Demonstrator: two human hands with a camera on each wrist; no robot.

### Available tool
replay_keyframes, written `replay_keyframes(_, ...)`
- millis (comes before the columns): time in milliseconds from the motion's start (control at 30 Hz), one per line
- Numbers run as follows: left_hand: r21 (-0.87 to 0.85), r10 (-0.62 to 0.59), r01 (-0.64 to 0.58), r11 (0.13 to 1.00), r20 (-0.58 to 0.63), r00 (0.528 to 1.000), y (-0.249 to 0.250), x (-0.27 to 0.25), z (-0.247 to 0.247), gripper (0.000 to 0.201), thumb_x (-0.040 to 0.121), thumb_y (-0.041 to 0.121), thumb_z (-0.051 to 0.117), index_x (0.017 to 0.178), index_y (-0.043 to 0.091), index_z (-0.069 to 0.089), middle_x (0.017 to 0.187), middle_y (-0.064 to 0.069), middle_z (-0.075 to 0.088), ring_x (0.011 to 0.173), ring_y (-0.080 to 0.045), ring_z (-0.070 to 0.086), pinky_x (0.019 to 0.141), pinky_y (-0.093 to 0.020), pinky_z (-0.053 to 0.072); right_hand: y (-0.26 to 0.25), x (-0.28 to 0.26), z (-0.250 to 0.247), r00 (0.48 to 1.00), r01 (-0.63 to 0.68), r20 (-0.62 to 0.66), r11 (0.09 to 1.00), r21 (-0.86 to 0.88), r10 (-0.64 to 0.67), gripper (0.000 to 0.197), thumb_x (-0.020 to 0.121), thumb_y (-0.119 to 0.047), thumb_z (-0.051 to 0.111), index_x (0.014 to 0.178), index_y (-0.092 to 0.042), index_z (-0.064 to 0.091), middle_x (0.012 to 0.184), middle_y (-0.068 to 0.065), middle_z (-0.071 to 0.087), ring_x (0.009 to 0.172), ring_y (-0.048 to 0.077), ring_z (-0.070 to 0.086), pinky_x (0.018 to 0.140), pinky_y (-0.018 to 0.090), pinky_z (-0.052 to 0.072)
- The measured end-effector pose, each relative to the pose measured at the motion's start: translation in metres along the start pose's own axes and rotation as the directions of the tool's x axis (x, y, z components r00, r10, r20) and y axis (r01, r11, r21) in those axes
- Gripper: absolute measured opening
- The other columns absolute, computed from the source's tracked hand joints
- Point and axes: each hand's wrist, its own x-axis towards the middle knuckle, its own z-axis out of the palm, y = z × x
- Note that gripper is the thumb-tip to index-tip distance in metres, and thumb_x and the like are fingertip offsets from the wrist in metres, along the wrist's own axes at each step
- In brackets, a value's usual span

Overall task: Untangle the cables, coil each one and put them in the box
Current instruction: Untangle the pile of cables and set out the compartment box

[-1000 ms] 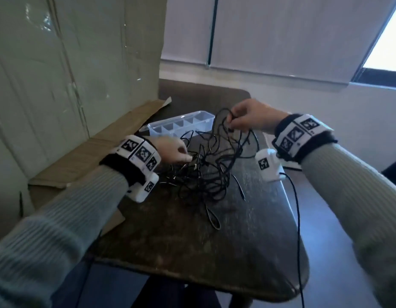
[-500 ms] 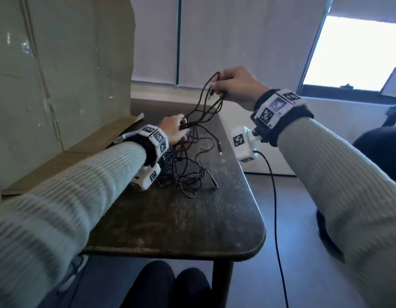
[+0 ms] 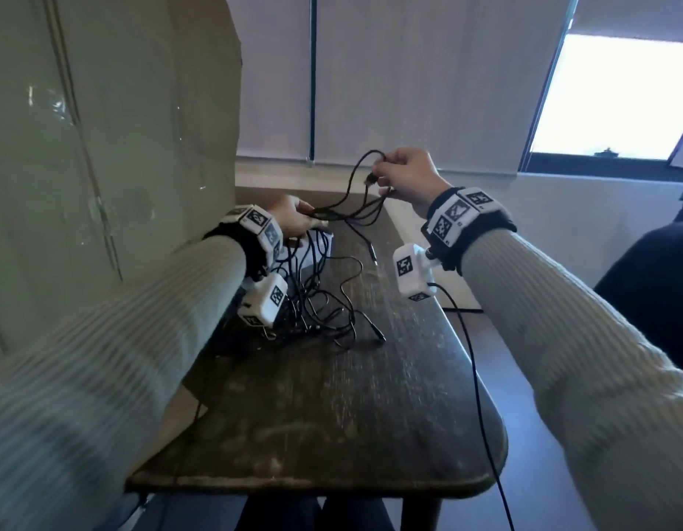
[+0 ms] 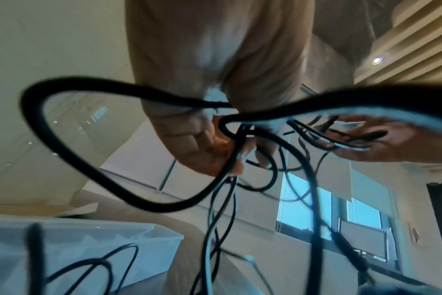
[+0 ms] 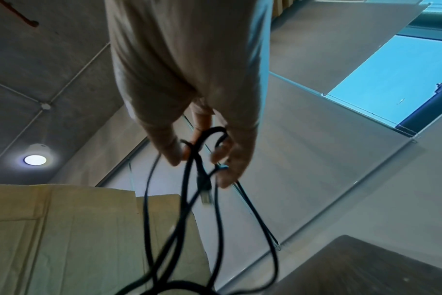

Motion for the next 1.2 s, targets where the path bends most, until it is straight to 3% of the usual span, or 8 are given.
replay_keyframes(233, -0.062, 0.065, -0.066, 0.996, -0.026, 0.998, -0.002, 0.032, 0.014, 0.05, 0.078, -0.002, 0.072, 0.122, 0.009, 0.051, 0.101, -0.003, 0.055, 0.086, -0.014, 0.056, 0.051, -0.01, 0.042, 0.009, 0.029, 0.007, 0.984, 0.124, 0.154, 0.96, -0.25, -0.087, 0.066, 0.082, -0.037, 0.074, 0.136, -0.011, 0.048, 0.13, 0.006, 0.055, 0.118, 0.019, 0.054, 0.093, 0.027, 0.044)
replay_keyframes(400, -0.187, 0.128, -0.154, 0.97, -0.144, 0.981, -0.014, 0.049, 0.031, 0.055, 0.072, 0.001, 0.078, 0.12, 0.008, 0.052, 0.099, -0.004, 0.057, 0.089, -0.013, 0.055, 0.069, -0.013, 0.046, 0.05, 0.031, 0.02, 0.896, 0.286, 0.443, 0.789, -0.544, -0.019, 0.092, 0.067, -0.072, 0.067, 0.144, -0.026, 0.043, 0.156, 0.002, 0.028, 0.143, 0.023, 0.025, 0.116, 0.048, 0.026)
replay_keyframes(500, -0.145, 0.195, -0.212, 0.967, -0.119, 0.973, -0.01, 0.052, 0.036, 0.055, 0.071, -0.002, 0.077, 0.121, 0.005, 0.053, 0.1, -0.007, 0.058, 0.092, -0.018, 0.057, 0.078, -0.025, 0.048, 0.072, 0.037, 0.032, 0.869, 0.366, 0.494, 0.634, -0.681, 0.03, 0.063, 0.073, -0.069, 0.065, 0.116, -0.024, 0.061, 0.129, 0.007, 0.055, 0.12, 0.028, 0.049, 0.105, 0.052, 0.039)
replay_keyframes(633, 0.023, 0.297, -0.297, 0.955, -0.015, 0.955, -0.004, 0.047, 0.034, 0.055, 0.07, 0.009, 0.083, 0.119, 0.009, 0.059, 0.102, -0.005, 0.061, 0.087, -0.013, 0.056, 0.065, -0.016, 0.046, 0.084, 0.035, 0.028, 0.89, 0.341, 0.454, 0.726, -0.597, -0.045, 0.021, 0.094, -0.028, 0.058, 0.091, -0.009, 0.064, 0.089, 0.009, 0.065, 0.076, 0.02, 0.056, 0.071, 0.031, 0.043)
replay_keyframes(800, 0.35, 0.266, -0.268, 0.898, 0.056, 0.962, -0.012, 0.042, 0.031, 0.044, 0.07, 0.025, 0.083, 0.109, 0.015, 0.066, 0.101, 0.0, 0.067, 0.09, -0.016, 0.061, 0.077, -0.023, 0.043, 0.08, 0.015, 0.014, 0.923, 0.292, 0.369, 0.826, -0.482, -0.111, 0.027, 0.097, -0.021, 0.054, 0.071, -0.025, 0.057, 0.077, -0.001, 0.069, 0.085, 0.027, 0.07, 0.062, 0.024, 0.048)
replay_keyframes(1000, 0.354, 0.254, -0.229, 0.907, -0.024, 0.967, -0.014, 0.033, 0.038, 0.024, 0.068, 0.036, 0.08, 0.085, 0.027, 0.067, 0.086, 0.007, 0.07, 0.085, -0.015, 0.066, 0.08, -0.026, 0.048, 0.07, 0.001, 0.016, 0.956, 0.227, 0.273, 0.862, -0.453, -0.108, 0.023, 0.098, -0.017, 0.052, 0.079, -0.016, 0.064, 0.073, -0.001, 0.067, 0.084, 0.028, 0.071, 0.085, 0.04, 0.056)
replay_keyframes(1100, 0.312, 0.227, -0.2, 0.929, -0.052, 0.973, -0.019, 0.044, 0.04, 0.034, 0.047, 0.058, 0.074, 0.069, 0.035, 0.062, 0.081, 0.013, 0.071, 0.084, -0.015, 0.069, 0.089, -0.038, 0.052, 0.069, -0.004, 0.019, 0.978, 0.173, 0.181, 0.892, -0.418, -0.105, 0.022, 0.098, -0.014, 0.05, 0.09, -0.004, 0.068, 0.077, 0.003, 0.07, 0.079, 0.026, 0.07, 0.07, 0.025, 0.057)
replay_keyframes(1200, 0.273, 0.22, -0.203, 0.94, -0.033, 0.975, -0.017, 0.036, 0.038, 0.034, 0.057, 0.04, 0.087, 0.077, 0.025, 0.065, 0.083, 0.005, 0.07, 0.079, -0.014, 0.066, 0.084, -0.034, 0.055, 0.067, -0.008, 0.02, 0.987, 0.143, 0.127, 0.897, -0.417, -0.097, 0.021, 0.098, -0.014, 0.051, 0.093, -0.004, 0.069, 0.087, 0.009, 0.073, 0.071, 0.018, 0.067, 0.062, 0.016, 0.05)
